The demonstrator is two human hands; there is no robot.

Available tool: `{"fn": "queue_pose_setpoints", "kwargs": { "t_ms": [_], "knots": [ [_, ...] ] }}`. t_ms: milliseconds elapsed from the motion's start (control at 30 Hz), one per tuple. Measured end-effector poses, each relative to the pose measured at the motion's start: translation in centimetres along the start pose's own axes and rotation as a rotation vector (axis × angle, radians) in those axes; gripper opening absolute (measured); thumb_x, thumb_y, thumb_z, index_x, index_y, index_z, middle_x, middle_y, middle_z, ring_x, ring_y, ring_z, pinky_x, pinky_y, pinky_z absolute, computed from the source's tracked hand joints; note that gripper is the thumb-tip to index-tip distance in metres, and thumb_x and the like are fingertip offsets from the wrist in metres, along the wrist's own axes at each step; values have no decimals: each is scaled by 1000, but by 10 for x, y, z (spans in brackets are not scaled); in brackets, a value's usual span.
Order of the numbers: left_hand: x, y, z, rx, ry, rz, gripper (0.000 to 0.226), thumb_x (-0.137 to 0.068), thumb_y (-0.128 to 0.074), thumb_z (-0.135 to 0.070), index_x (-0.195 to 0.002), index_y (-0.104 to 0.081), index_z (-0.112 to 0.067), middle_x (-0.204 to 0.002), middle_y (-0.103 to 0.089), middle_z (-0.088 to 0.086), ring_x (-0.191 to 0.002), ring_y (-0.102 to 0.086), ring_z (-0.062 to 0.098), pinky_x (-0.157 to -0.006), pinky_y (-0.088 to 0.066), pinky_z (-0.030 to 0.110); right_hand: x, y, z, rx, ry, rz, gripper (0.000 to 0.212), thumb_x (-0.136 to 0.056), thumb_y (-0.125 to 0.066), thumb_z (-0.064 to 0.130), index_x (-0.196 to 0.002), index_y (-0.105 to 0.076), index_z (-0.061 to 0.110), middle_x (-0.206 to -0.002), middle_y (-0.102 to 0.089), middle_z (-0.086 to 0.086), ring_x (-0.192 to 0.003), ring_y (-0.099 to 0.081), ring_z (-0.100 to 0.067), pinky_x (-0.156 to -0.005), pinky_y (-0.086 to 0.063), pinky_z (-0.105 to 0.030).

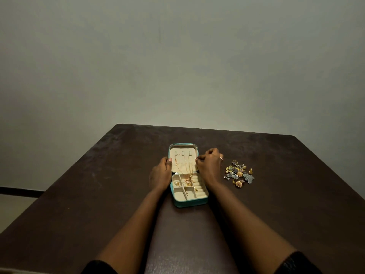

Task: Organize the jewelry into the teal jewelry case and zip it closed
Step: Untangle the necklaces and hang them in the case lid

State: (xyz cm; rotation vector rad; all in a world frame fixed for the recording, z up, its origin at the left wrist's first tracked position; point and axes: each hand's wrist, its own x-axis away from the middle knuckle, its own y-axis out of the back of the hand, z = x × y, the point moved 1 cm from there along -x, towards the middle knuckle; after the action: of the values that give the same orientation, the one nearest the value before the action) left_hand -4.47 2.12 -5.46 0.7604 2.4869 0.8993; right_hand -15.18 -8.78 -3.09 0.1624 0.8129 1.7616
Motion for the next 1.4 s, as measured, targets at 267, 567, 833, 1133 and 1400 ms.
{"fn": "queue_pose_setpoints", "kwargs": {
  "t_ms": [267, 567, 833, 1133, 1400],
  "knots": [
    [0, -1, -1, -72, -39, 61, 40, -103, -20, -34, -126, -44, -13, -119, -63, 12, -106, -58, 32, -85, -44, 41, 5, -10, 15, 303, 145, -22, 20, -90, -55, 16, -82, -70, 5, -126, -41, -1, -117, -32, -23, -97, -28, -37],
    [0, 0, -2, -46, -37, 77, 38, -103, -20, -34, -129, -41, -15, -119, -63, 10, -104, -60, 28, -84, -45, 41, -1, -8, 21, 335, 233, 56, 15, -86, -52, 8, -84, -64, 0, -120, -39, -9, -114, -37, -28, -96, -35, -43],
    [1, 1, -4, -46, -52, 90, 38, -103, -19, -33, -129, -40, -15, -118, -63, 10, -104, -60, 27, -83, -44, 39, -19, 0, 26, 186, 194, 48, 16, -86, -56, 17, -88, -66, 6, -120, -37, -9, -112, -32, -24, -84, -19, -31],
    [2, 1, -3, 9, -31, 72, 38, -103, -21, -34, -130, -41, -17, -119, -63, 8, -103, -61, 25, -85, -49, 41, -19, 3, 35, 343, 383, 139, 25, -96, -44, 21, -102, -58, 2, -129, -32, -11, -113, -34, -24, -80, -28, -32],
    [2, 1, -2, -28, -35, 83, 39, -103, -20, -34, -131, -40, -16, -118, -63, 9, -103, -60, 26, -85, -48, 41, -17, 3, 29, 387, 422, 108, 22, -97, -41, 14, -104, -56, 0, -131, -32, -16, -115, -38, -27, -87, -47, -46]
  ]
}}
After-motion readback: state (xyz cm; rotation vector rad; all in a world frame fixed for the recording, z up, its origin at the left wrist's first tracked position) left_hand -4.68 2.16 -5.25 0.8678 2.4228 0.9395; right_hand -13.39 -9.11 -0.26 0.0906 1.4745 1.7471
